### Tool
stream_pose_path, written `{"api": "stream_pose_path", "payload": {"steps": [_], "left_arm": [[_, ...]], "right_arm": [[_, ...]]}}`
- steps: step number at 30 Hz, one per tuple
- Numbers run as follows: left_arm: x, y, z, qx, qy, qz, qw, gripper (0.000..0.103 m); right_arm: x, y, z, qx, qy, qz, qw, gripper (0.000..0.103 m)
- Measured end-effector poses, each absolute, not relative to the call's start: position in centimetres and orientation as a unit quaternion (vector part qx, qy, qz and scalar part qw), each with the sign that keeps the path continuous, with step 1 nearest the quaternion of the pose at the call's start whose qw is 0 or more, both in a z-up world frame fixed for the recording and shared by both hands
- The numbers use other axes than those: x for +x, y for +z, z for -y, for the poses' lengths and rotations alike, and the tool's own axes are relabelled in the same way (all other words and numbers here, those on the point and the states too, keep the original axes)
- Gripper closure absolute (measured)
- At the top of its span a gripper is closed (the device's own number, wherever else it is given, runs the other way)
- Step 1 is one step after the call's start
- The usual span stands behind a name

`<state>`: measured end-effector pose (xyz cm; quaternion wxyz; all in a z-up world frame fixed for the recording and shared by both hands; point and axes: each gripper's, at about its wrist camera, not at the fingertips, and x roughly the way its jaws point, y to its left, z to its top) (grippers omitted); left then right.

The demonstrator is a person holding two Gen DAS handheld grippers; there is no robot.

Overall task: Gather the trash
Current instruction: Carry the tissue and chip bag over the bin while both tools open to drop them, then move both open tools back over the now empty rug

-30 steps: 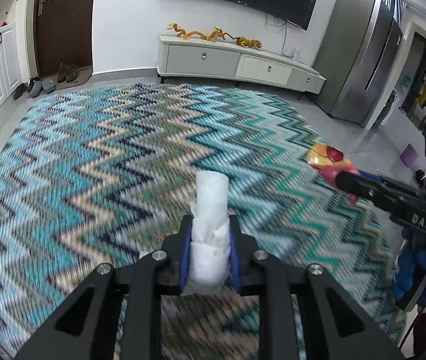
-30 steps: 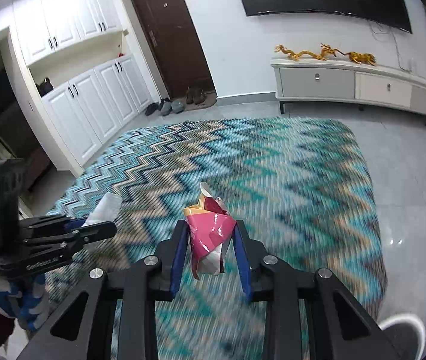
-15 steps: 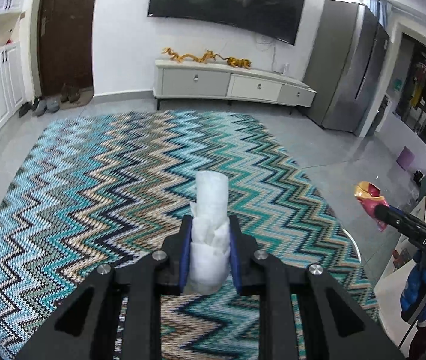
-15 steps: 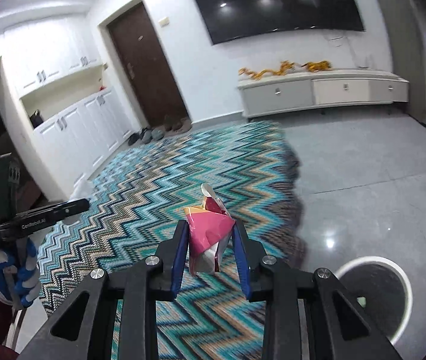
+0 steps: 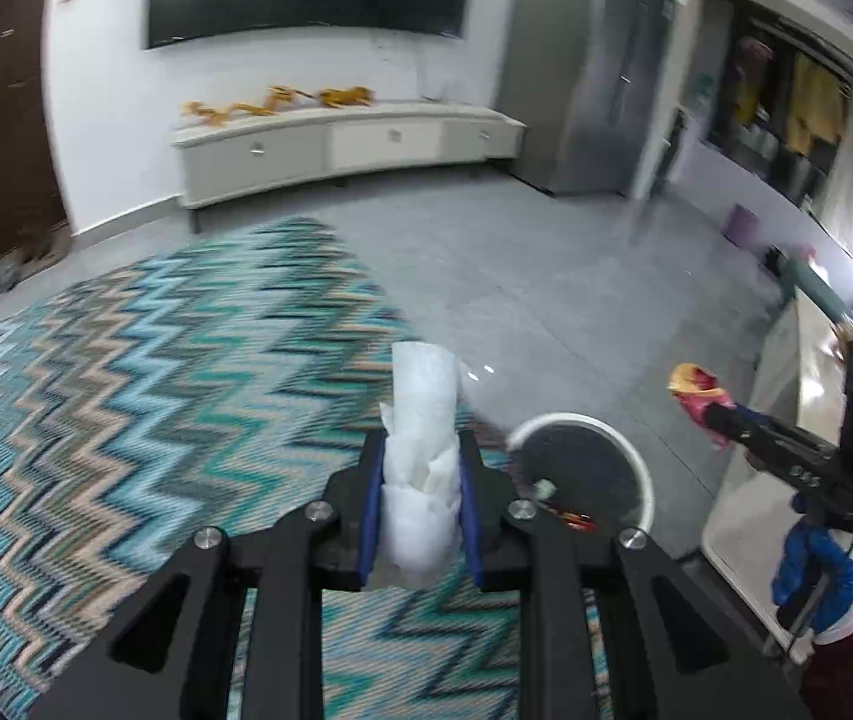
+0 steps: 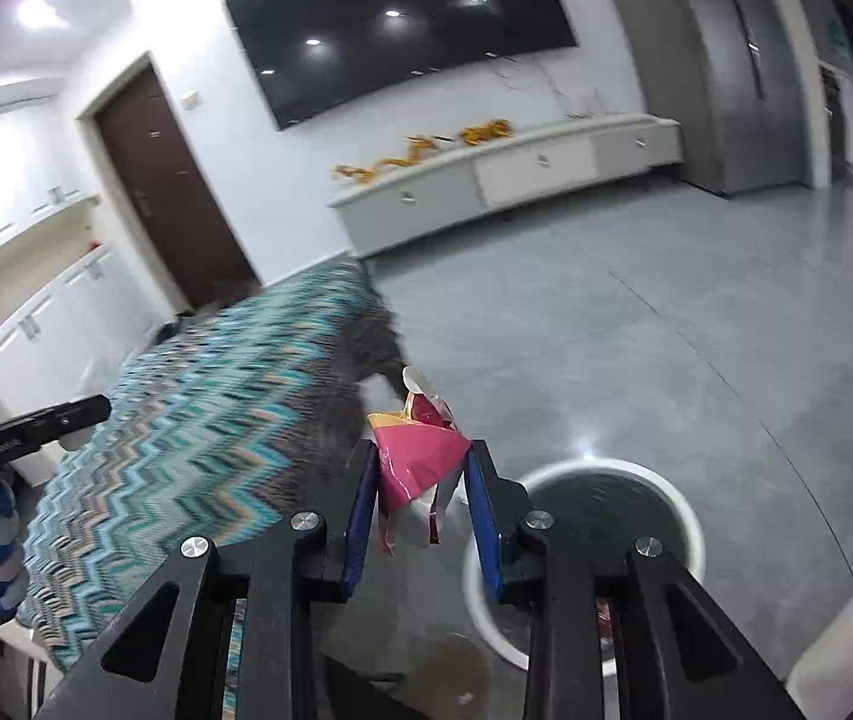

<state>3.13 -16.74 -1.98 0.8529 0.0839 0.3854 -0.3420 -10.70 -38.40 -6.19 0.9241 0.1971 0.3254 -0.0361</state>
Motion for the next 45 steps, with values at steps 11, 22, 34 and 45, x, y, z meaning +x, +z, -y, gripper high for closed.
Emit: {"api": "stream_pose_path", "payload": {"steps": [11, 22, 34, 45], "left_arm": [[1.4, -5.0, 31.0, 0.122, -0.426, -0.413, 0.796, 0.081], [1.4, -5.3, 36.6, 0.082, -0.457, -0.411, 0.785, 0.039], [1.2, -4.1, 34.2, 0.074, -0.438, -0.402, 0.801, 0.039], [1.0, -2.3, 26.4, 0.082, -0.38, -0.362, 0.847, 0.031]], "right_arm": [[-11.9, -11.3, 44.5, 0.234, -0.099, -0.367, 0.895, 0.075], [-10.0, -14.3, 46.9, 0.243, -0.122, -0.393, 0.878, 0.073], [-11.3, -13.3, 46.4, 0.239, -0.14, -0.384, 0.881, 0.056], [-12.2, -9.1, 43.4, 0.222, -0.136, -0.355, 0.898, 0.047]]}}
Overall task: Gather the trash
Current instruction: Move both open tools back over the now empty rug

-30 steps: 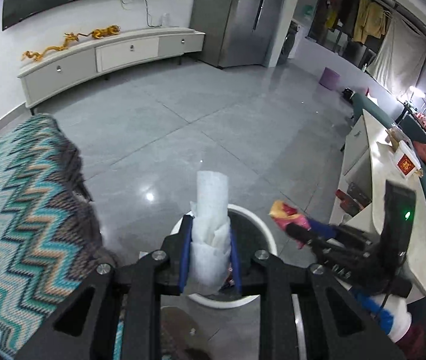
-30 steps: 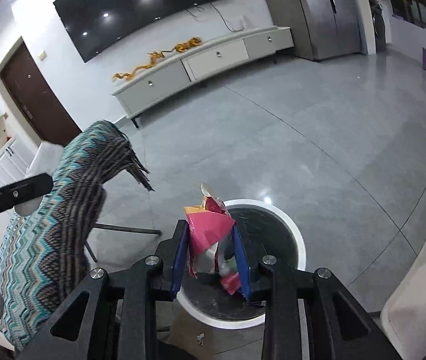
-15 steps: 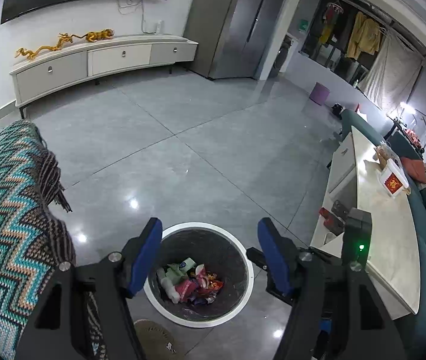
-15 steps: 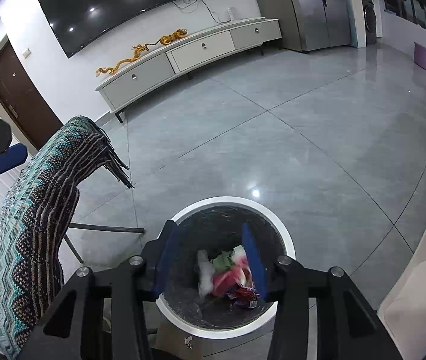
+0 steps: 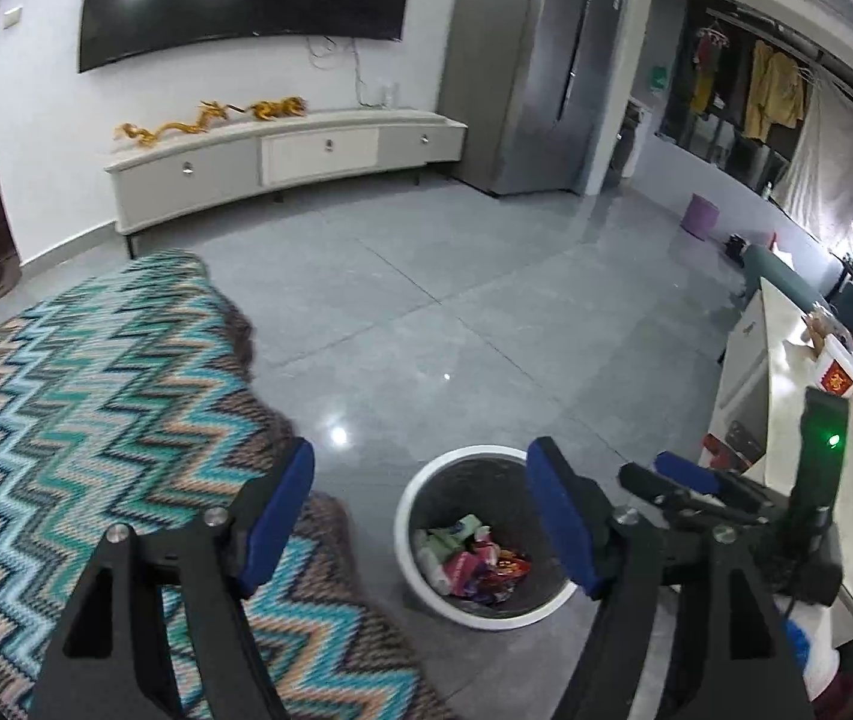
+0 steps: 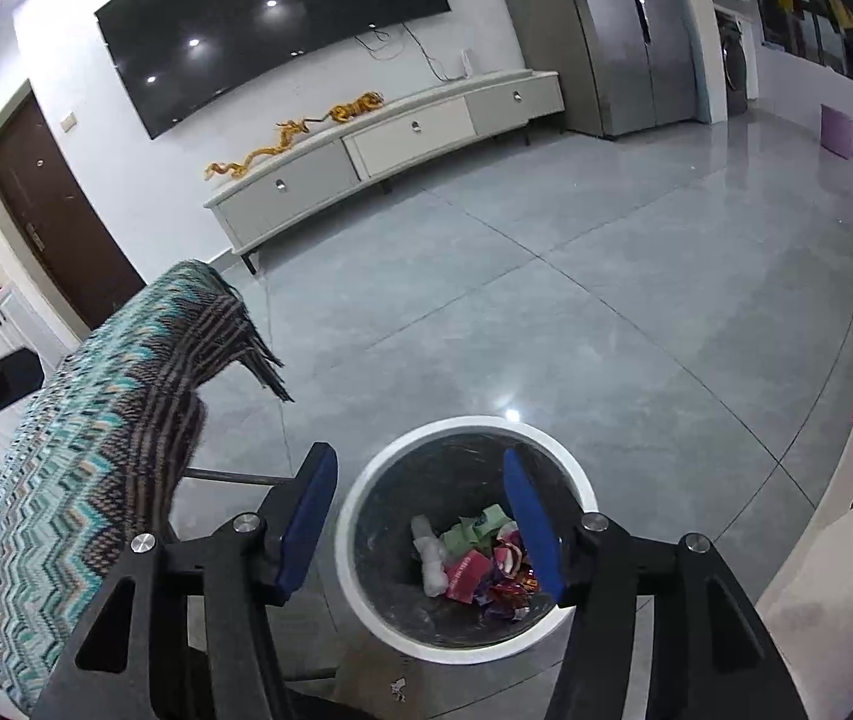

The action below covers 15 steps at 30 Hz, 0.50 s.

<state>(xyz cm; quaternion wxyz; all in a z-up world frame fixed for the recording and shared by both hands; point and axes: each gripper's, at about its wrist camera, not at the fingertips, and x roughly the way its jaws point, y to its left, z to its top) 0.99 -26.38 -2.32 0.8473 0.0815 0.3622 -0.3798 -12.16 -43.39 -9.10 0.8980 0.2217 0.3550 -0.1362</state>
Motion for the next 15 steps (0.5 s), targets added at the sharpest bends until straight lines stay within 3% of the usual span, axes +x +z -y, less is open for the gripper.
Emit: {"api": "stream_pose_path", "payload": {"steps": [15], "left_arm": [[-0.3, 0.7, 13.6, 0.071, -0.299, -0.285, 0.908, 0.027]], "right_arm": [[-9.4, -2.7, 32.8, 0.152, -0.056, -0.319, 0.934, 0.034]]}}
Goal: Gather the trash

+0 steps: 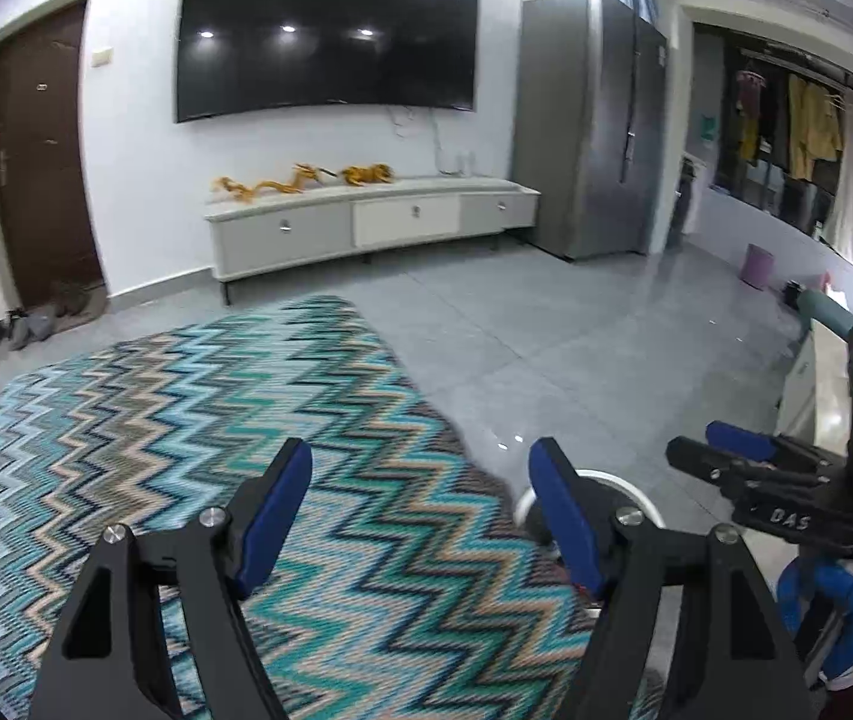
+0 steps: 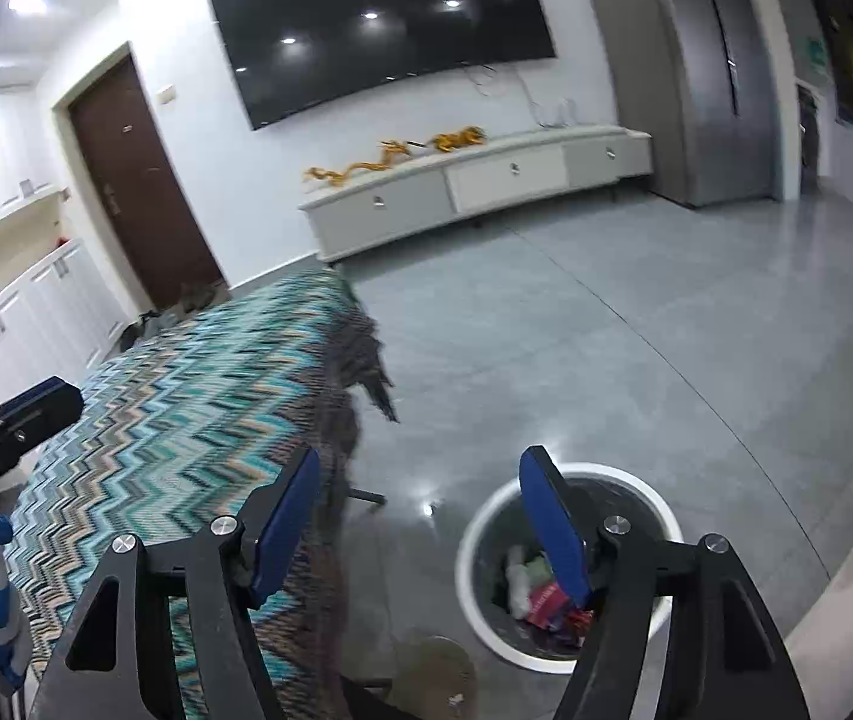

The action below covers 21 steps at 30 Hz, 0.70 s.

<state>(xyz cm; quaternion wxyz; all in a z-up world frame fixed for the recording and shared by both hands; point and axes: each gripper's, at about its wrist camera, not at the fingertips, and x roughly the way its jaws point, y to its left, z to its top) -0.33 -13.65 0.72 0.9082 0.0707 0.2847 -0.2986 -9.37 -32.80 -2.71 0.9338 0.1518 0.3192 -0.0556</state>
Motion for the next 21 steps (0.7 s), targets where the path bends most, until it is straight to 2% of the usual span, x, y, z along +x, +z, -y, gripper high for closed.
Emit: {"api": "stream_pose_path", "payload": {"steps": [3, 21], "left_arm": [[-0.3, 0.9, 10.8, 0.064, -0.272, -0.278, 0.919, 0.024], [-0.4, 0.9, -0.7, 0.031, -0.131, -0.237, 0.962, 0.024]], "right_arm": [[-8.6, -1.8, 30.3, 0.132, -0.038, -0.316, 0.939, 0.032], [-5.2, 0.1, 20.2, 0.058, 0.016, -0.299, 0.952, 0.011]]}}
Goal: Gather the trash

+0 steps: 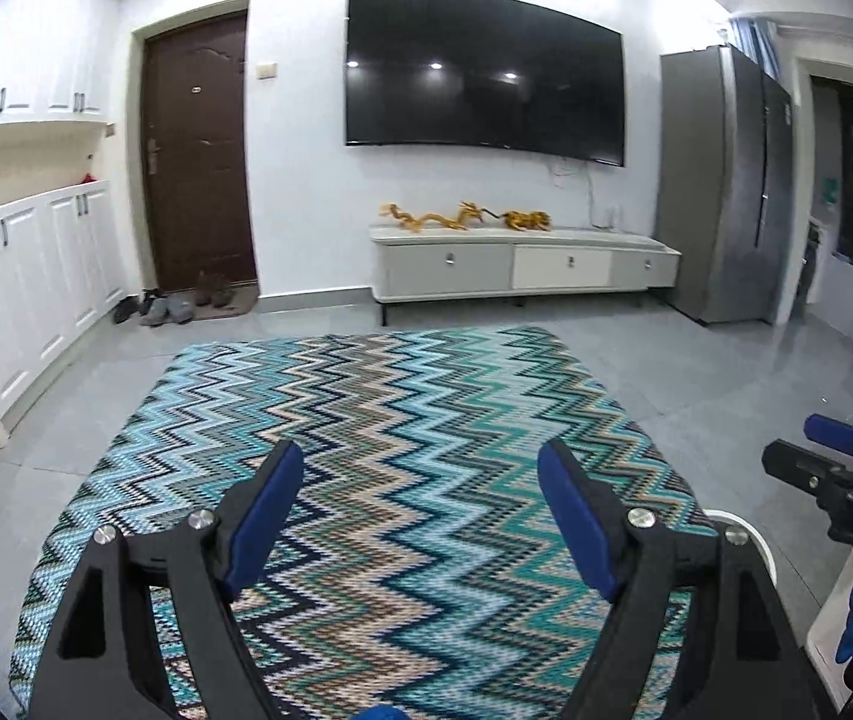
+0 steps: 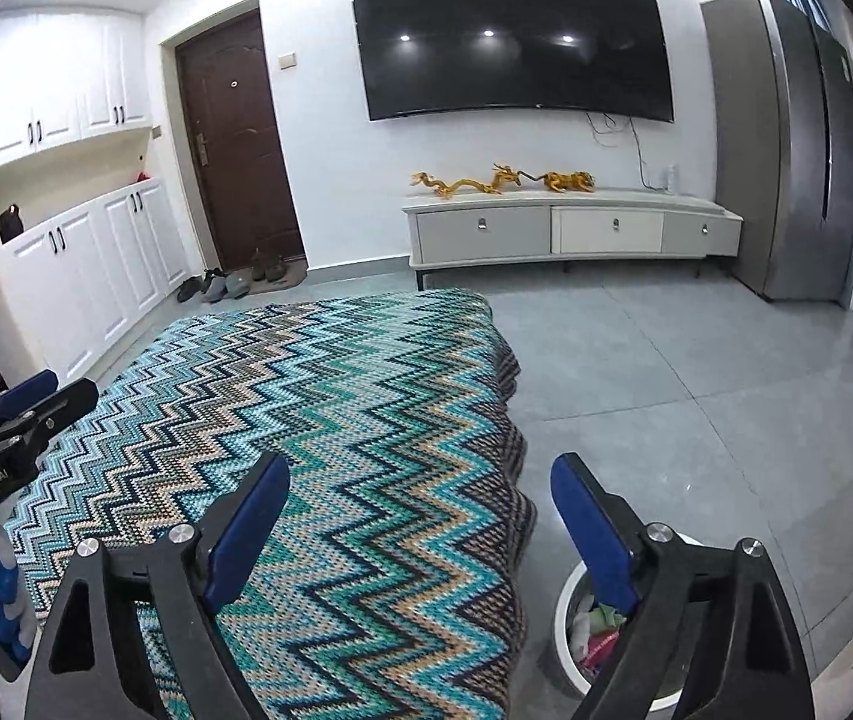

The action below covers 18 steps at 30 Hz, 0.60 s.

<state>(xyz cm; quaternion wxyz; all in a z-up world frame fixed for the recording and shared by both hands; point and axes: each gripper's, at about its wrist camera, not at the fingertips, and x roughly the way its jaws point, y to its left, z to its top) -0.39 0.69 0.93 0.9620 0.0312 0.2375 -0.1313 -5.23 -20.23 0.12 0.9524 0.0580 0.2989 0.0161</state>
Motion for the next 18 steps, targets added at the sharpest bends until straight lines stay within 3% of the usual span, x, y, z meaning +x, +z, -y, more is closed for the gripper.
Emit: {"api": "stream_pose_path", "payload": {"steps": [4, 7, 18], "left_arm": [[-0.3, 0.7, -1.6, 0.031, -0.11, -0.236, 0.965, 0.022], [-0.2, 0.6, -1.9, 0.028, -0.102, -0.232, 0.967, 0.012], [0.2, 0.4, -2.3, 0.016, -0.098, -0.231, 0.968, 0.01]], "right_arm": [[-5.0, -0.1, 19.1, 0.049, 0.017, -0.294, 0.954, 0.006], [-4.9, -0.4, 18.8, 0.048, 0.019, -0.297, 0.954, 0.006], [-4.1, -1.7, 18.4, 0.05, 0.024, -0.312, 0.949, 0.005]]}}
